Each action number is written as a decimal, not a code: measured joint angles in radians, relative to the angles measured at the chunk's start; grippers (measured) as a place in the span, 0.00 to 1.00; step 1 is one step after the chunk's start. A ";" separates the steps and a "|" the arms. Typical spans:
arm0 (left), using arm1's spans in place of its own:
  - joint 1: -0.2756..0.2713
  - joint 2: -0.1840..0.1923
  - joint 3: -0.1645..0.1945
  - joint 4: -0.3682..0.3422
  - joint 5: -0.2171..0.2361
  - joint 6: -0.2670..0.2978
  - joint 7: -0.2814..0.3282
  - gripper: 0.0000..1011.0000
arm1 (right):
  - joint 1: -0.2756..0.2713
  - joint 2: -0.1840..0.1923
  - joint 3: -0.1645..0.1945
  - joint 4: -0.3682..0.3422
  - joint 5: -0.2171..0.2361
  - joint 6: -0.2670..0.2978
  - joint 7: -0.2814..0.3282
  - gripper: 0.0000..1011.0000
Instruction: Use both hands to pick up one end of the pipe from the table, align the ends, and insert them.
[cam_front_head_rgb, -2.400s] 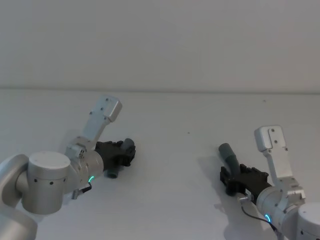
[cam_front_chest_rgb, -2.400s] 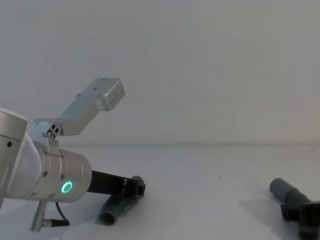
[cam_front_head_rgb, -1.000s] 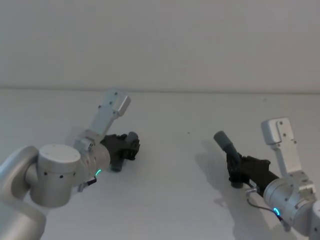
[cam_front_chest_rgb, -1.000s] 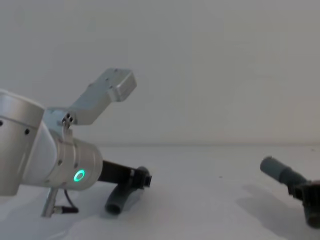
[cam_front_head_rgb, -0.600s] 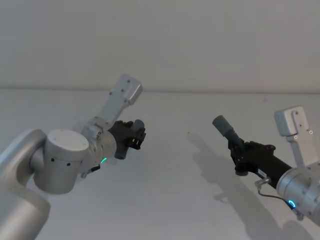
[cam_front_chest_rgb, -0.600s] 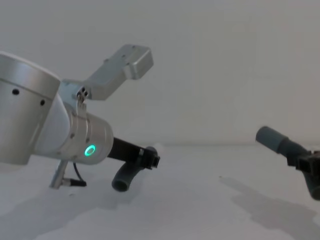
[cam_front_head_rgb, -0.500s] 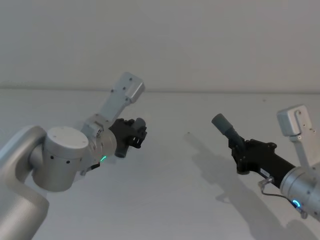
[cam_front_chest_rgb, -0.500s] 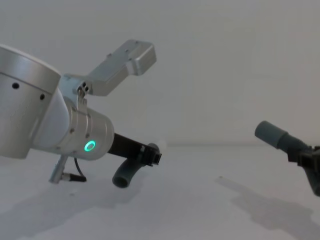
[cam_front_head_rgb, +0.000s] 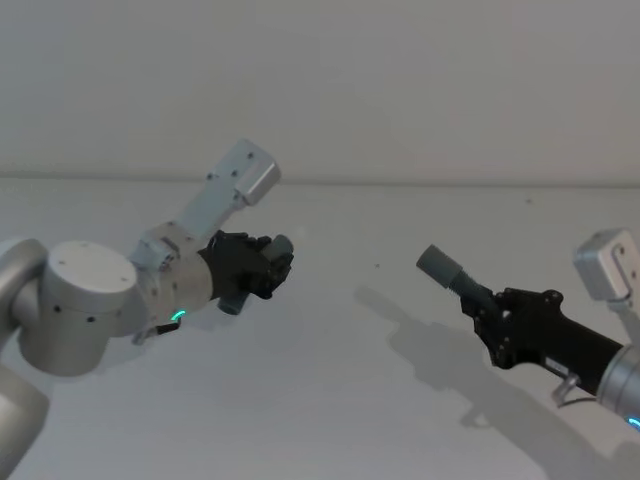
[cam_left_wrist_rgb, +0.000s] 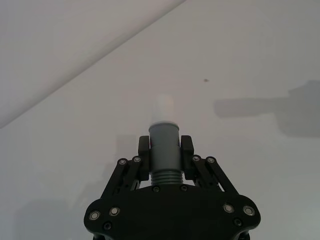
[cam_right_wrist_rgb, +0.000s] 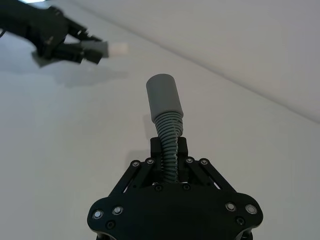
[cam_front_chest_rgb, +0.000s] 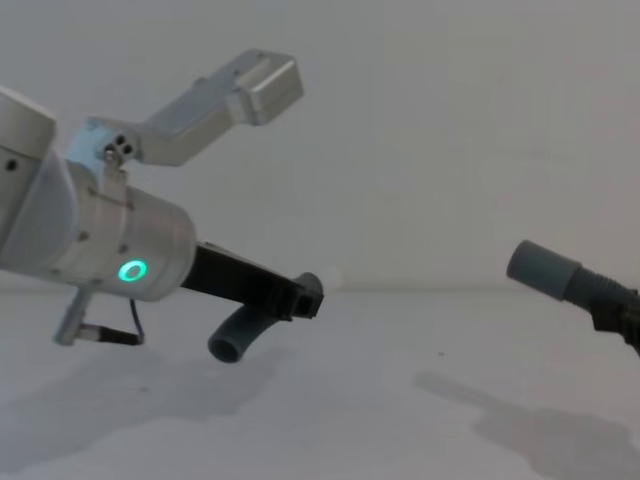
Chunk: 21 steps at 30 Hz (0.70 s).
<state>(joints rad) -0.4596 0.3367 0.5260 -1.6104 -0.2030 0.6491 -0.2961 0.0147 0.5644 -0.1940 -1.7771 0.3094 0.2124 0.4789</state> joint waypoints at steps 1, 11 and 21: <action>0.002 0.006 -0.002 -0.003 -0.002 -0.004 -0.007 0.34 | -0.002 0.007 0.000 0.001 0.000 -0.009 0.009 0.14; 0.026 0.073 -0.027 -0.048 -0.025 -0.039 -0.083 0.34 | -0.030 0.081 -0.004 0.003 0.004 -0.105 0.095 0.14; 0.029 0.109 -0.033 -0.063 -0.035 -0.054 -0.131 0.34 | -0.039 0.113 -0.010 0.005 0.007 -0.157 0.129 0.14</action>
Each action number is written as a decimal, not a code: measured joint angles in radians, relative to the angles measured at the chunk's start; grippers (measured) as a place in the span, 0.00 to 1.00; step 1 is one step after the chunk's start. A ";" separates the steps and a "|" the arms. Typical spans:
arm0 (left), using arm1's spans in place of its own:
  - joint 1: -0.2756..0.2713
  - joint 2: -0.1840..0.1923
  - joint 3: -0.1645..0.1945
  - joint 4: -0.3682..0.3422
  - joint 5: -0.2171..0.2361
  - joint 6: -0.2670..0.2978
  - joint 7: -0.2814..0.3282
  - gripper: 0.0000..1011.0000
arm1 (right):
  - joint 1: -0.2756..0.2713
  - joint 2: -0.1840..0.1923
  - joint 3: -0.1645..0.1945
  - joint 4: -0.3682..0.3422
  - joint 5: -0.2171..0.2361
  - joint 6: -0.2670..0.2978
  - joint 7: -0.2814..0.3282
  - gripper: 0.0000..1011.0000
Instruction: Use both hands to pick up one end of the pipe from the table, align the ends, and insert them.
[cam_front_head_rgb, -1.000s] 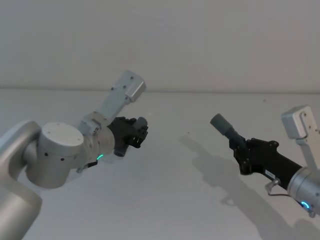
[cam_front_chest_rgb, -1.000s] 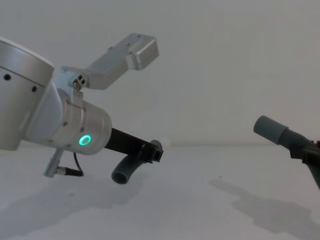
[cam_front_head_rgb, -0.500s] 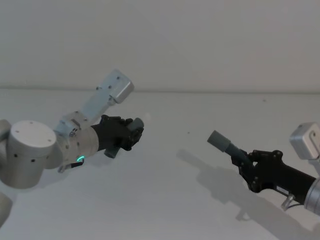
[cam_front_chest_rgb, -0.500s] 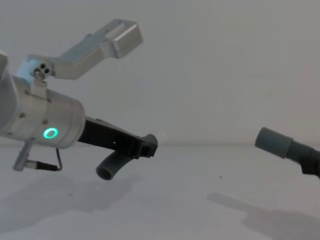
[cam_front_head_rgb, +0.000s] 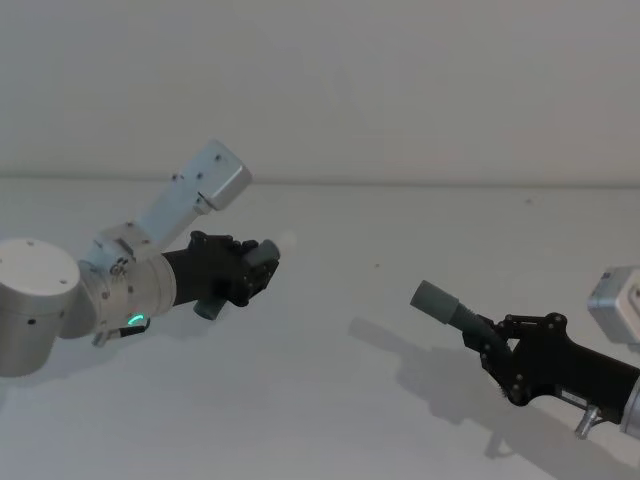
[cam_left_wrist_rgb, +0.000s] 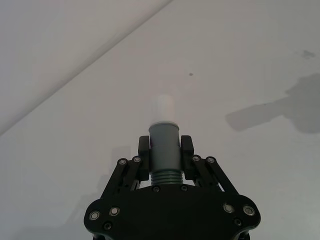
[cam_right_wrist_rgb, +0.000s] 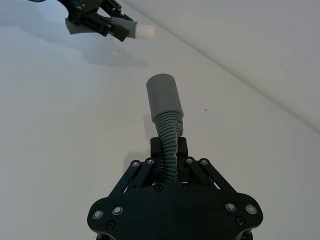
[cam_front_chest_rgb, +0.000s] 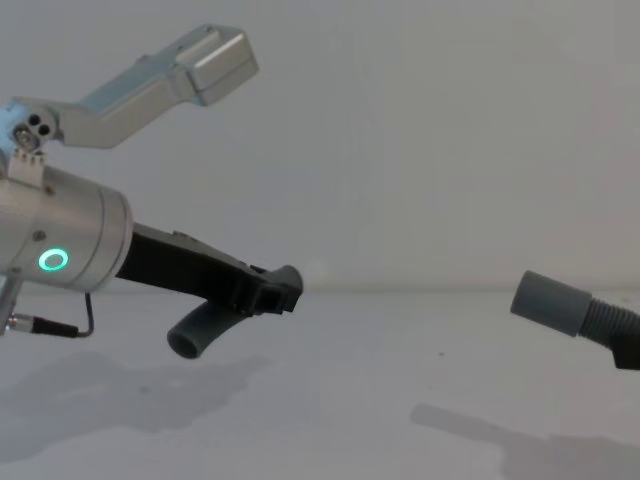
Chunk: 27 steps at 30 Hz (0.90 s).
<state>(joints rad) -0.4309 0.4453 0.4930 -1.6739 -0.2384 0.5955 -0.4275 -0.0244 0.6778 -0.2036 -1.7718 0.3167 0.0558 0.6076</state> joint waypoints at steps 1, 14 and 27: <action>-0.002 0.003 0.001 0.000 -0.001 -0.001 -0.004 0.34 | 0.000 0.002 0.000 0.000 0.000 -0.005 0.002 0.14; -0.050 0.038 0.025 0.028 -0.021 -0.039 -0.105 0.34 | -0.011 0.038 -0.003 0.007 0.015 -0.082 0.046 0.14; -0.126 0.064 0.075 0.087 -0.055 -0.093 -0.265 0.34 | -0.012 0.068 -0.021 0.013 0.031 -0.147 0.102 0.14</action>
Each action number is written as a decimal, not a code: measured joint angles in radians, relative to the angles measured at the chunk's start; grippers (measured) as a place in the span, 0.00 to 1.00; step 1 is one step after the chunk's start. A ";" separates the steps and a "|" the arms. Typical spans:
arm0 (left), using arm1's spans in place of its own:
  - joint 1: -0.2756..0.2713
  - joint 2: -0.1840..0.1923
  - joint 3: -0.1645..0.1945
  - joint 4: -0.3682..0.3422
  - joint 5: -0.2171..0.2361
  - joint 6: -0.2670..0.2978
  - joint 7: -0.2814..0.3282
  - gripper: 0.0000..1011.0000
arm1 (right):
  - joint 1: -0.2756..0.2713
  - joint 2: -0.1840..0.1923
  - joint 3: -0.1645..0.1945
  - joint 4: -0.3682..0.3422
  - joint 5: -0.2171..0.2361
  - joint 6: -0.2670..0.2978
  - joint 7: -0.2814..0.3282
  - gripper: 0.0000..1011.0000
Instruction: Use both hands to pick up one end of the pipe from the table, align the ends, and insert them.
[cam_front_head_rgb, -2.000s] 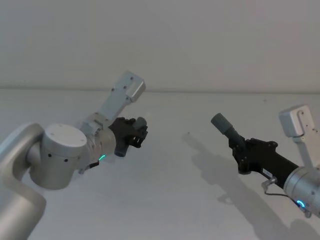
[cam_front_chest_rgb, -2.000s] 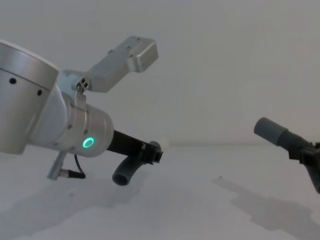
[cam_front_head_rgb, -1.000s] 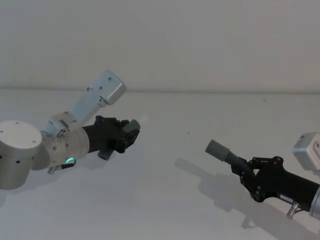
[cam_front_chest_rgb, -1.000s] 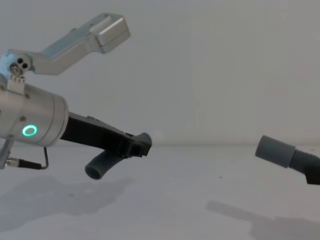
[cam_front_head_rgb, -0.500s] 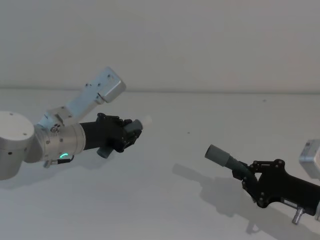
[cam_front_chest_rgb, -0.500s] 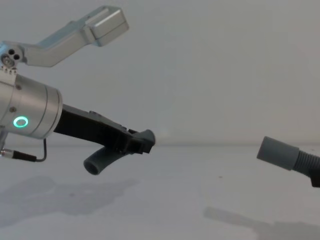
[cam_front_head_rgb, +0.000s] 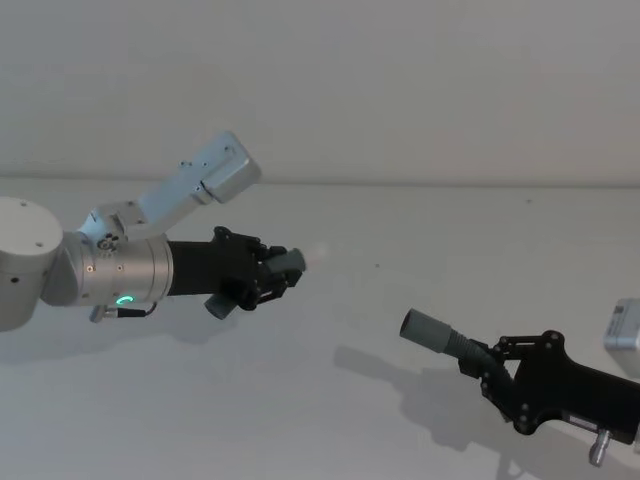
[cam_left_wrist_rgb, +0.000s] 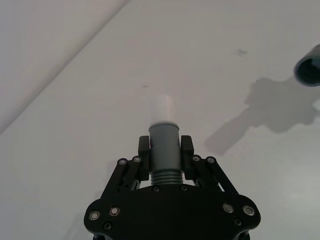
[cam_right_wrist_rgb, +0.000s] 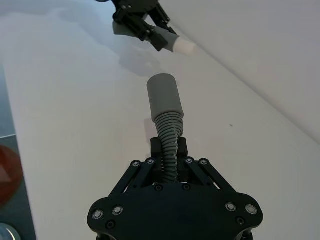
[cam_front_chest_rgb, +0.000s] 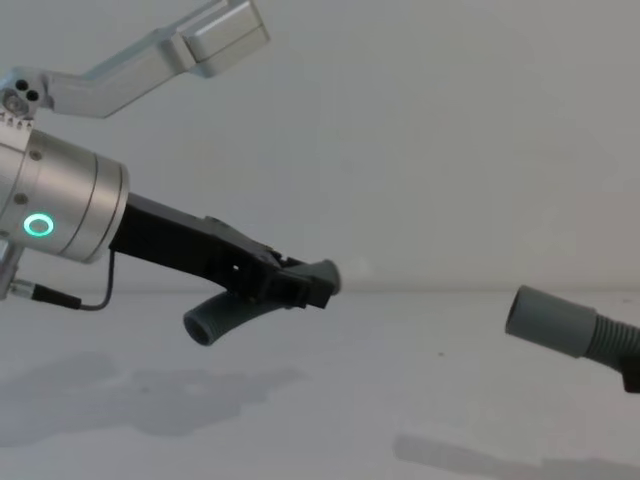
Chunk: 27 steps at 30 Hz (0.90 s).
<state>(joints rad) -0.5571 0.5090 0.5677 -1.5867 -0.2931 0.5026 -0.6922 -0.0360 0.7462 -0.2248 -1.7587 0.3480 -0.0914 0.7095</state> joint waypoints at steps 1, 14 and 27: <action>-0.011 0.003 0.008 0.008 -0.003 -0.005 -0.022 0.34 | 0.002 0.003 -0.003 0.001 0.000 -0.005 0.005 0.14; -0.092 0.026 0.078 0.052 -0.028 -0.037 -0.200 0.34 | 0.015 0.016 -0.022 0.004 0.001 -0.030 0.022 0.14; -0.144 0.058 0.128 0.055 -0.057 -0.046 -0.340 0.34 | 0.037 0.034 -0.045 0.015 -0.015 -0.057 0.035 0.14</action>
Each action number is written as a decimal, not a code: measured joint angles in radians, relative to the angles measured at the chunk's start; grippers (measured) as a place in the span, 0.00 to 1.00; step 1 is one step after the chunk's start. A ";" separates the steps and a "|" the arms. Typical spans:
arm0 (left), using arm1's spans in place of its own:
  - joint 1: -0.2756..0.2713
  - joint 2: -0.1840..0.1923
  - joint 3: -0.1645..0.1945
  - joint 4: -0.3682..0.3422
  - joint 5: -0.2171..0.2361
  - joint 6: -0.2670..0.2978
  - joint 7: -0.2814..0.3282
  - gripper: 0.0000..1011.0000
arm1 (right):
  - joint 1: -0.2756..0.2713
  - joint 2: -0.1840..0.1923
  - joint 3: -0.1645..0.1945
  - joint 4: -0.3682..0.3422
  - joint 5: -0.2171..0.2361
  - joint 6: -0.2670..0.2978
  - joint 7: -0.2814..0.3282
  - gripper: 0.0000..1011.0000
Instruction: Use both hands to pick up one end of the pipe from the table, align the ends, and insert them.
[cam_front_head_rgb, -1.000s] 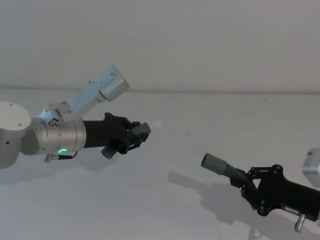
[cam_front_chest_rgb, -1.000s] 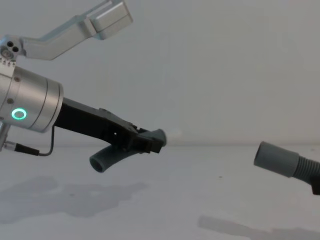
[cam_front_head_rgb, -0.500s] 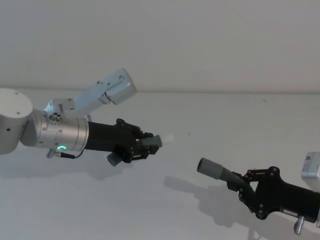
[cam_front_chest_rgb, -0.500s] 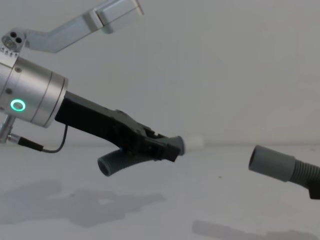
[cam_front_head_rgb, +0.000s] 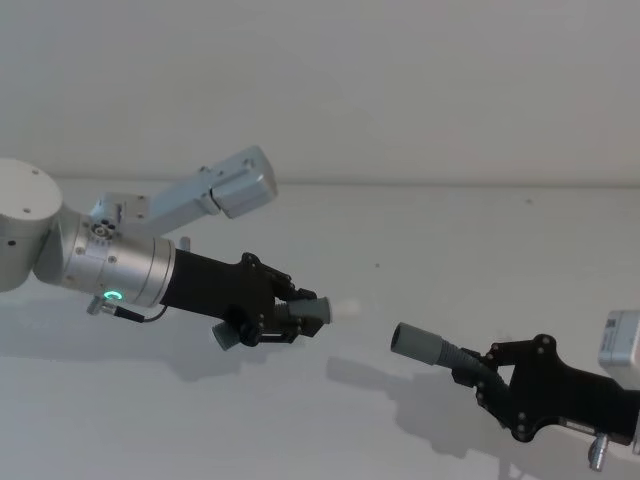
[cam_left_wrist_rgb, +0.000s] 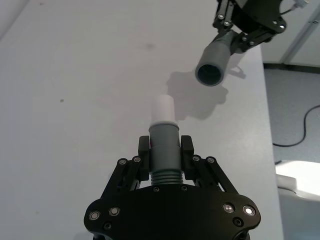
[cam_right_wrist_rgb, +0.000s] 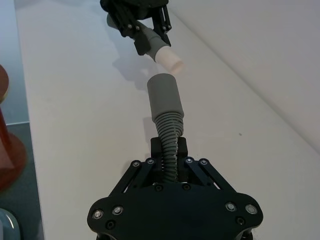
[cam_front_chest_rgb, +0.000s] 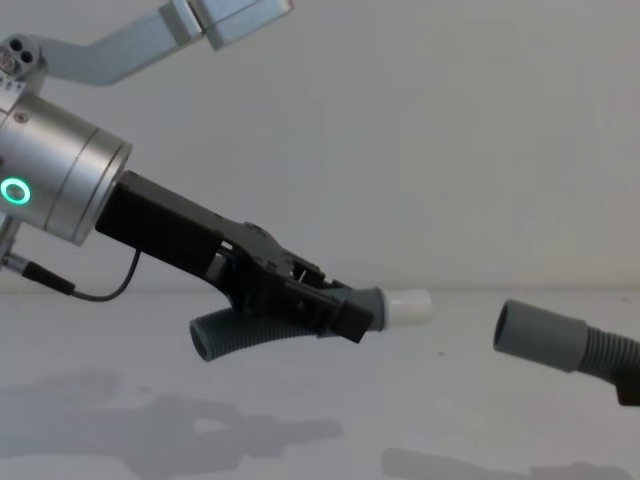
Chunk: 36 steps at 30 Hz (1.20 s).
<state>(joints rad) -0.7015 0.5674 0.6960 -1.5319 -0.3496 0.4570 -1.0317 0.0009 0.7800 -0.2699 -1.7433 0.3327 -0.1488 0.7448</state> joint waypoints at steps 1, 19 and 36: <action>0.000 0.000 0.000 0.000 0.000 0.000 0.000 0.34 | 0.001 0.001 -0.001 0.001 -0.001 -0.002 0.002 0.14; -0.036 0.028 0.044 -0.007 -0.014 0.013 -0.073 0.34 | 0.026 0.022 -0.032 0.012 -0.034 -0.036 0.014 0.14; -0.052 0.030 0.072 0.005 -0.027 0.014 -0.095 0.34 | 0.039 0.028 -0.053 0.016 -0.052 -0.053 -0.004 0.14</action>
<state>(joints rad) -0.7533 0.5976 0.7677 -1.5273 -0.3765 0.4709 -1.1265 0.0400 0.8076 -0.3228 -1.7272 0.2803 -0.2020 0.7411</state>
